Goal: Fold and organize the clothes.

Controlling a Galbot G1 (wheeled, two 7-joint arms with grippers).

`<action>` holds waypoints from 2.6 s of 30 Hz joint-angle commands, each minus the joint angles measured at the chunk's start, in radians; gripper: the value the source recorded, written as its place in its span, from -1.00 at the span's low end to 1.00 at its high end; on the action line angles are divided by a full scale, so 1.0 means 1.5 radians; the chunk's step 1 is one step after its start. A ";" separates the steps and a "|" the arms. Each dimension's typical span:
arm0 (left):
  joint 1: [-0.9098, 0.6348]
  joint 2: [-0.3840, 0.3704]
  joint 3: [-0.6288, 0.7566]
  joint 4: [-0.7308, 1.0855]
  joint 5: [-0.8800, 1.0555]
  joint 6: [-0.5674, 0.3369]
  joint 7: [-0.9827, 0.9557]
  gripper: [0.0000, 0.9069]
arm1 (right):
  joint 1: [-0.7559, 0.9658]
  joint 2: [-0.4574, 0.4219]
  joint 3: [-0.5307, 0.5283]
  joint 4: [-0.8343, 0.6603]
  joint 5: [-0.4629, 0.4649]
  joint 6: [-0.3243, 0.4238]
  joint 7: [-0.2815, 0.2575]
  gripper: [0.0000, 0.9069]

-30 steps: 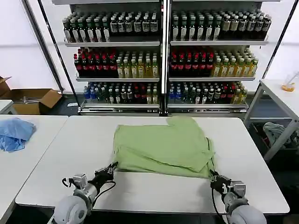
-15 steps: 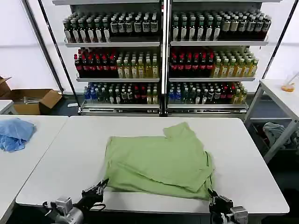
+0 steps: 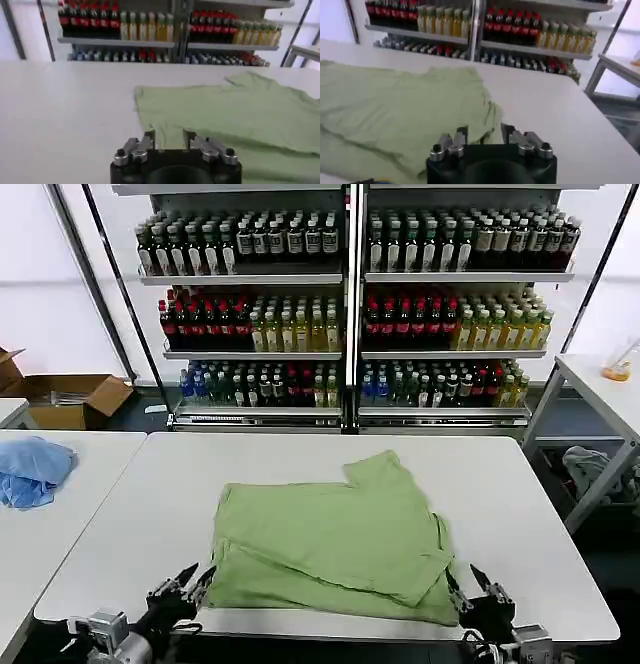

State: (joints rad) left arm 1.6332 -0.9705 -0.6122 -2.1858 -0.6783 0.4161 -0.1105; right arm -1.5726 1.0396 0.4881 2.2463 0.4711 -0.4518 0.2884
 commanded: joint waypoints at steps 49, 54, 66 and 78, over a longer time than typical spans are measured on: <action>-0.625 -0.075 0.378 0.548 -0.038 0.077 -0.122 -0.96 | 0.765 0.180 -0.334 -0.794 0.226 -0.085 0.066 -1.00; -0.620 -0.072 0.371 0.538 -0.049 0.069 -0.115 -0.96 | 0.753 0.173 -0.338 -0.764 0.225 -0.084 0.064 -1.00; -0.577 -0.057 0.344 0.485 -0.073 0.007 -0.089 -0.93 | 0.722 0.150 -0.334 -0.680 0.206 -0.058 0.036 -1.00; -0.524 -0.026 0.300 0.408 -0.112 -0.067 -0.076 -0.96 | 0.645 0.101 -0.298 -0.540 0.171 0.002 0.024 -1.00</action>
State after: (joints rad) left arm 0.7916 -1.0309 -0.1193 -1.4855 -0.8005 0.3961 -0.2343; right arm -0.5350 1.2318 0.0119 1.2814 0.7503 -0.4957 0.3330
